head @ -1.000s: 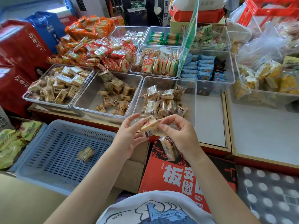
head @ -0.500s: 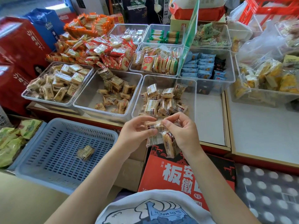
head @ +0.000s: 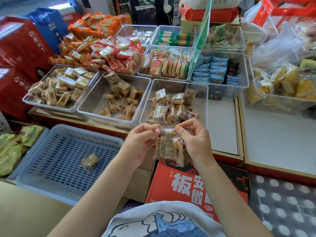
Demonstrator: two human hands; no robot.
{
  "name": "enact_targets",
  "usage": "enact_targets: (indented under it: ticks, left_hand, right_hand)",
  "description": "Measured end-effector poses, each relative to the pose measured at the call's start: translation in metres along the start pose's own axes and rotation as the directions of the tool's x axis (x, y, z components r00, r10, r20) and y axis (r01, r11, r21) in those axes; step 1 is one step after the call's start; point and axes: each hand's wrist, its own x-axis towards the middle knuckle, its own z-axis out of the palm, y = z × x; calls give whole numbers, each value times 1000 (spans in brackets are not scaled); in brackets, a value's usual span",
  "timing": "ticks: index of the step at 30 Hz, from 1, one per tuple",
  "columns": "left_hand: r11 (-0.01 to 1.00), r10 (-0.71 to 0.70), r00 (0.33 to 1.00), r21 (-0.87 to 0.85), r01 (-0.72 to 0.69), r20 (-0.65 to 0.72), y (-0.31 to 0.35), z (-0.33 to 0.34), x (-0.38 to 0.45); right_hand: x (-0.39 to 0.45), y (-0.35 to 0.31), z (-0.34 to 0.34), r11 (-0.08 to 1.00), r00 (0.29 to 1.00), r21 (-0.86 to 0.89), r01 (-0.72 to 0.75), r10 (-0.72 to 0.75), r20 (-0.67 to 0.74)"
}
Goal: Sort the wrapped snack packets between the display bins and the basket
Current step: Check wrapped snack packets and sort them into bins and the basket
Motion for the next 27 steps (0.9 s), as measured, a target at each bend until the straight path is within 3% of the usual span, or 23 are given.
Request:
enact_targets:
  ticks: [4, 10, 14, 22, 25, 27]
  left_hand:
    - [997, 56, 991, 57, -49, -122, 4, -9, 3]
    - [983, -49, 999, 178, 48, 3, -6, 7, 2]
    - [989, 8, 996, 149, 5, -93, -6, 7, 3]
    - [959, 134, 976, 272, -83, -173, -5, 4, 2]
    - [979, 64, 990, 199, -38, -127, 0, 4, 1]
    - [985, -25, 1000, 170, 25, -2, 0, 1, 2]
  right_hand:
    - [5, -2, -13, 1000, 999, -18, -24, 23, -46]
    - [3, -6, -5, 999, 999, -8, -39, 39, 37]
    - [1, -1, -1, 998, 998, -49, -29, 32, 52]
    - [1, -4, 2, 989, 998, -146, 29, -21, 55]
    - [1, -4, 5, 991, 1000, -134, -5, 9, 29]
    - [1, -4, 6, 994, 999, -102, -42, 44, 13]
